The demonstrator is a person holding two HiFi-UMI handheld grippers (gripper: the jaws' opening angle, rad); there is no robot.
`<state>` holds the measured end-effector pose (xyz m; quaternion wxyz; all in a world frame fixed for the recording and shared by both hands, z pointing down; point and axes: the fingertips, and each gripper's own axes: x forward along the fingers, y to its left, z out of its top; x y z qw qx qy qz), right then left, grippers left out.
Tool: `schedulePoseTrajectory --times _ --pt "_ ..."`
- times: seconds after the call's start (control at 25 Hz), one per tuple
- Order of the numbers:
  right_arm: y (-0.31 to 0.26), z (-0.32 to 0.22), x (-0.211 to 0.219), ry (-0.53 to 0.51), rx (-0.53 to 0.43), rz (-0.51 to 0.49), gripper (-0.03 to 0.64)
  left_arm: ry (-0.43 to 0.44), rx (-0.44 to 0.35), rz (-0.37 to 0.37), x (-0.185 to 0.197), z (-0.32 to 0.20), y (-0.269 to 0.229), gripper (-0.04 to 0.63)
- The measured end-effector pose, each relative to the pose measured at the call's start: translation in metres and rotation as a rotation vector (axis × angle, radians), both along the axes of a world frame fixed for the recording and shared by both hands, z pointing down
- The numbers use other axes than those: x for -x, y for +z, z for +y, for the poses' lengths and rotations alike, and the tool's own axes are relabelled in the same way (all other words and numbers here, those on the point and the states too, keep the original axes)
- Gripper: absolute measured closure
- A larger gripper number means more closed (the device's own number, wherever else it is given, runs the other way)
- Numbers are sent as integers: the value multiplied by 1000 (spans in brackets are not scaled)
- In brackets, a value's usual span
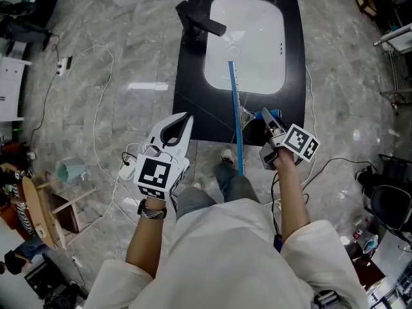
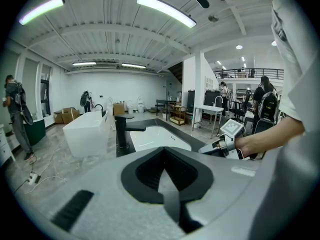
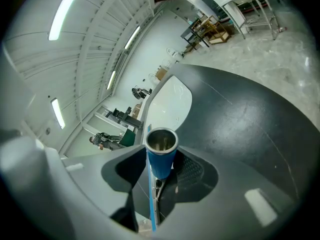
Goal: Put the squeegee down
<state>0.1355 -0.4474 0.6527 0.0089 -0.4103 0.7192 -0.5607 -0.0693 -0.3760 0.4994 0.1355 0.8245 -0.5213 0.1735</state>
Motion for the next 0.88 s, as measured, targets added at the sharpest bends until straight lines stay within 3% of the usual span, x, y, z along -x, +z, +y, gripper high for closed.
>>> schedulePoseTrajectory --times 0.2,0.48,0.88 --pt "8 7 -4 -14 63 -40 442 12 -12 9 -9 -1 -1 597" --pt "16 9 -13 -34 77 -18 429 17 -9 14 -12 -1 1 597" --pt "13 4 -21 -65 26 44 383 28 -4 18 -18 0 2 597"
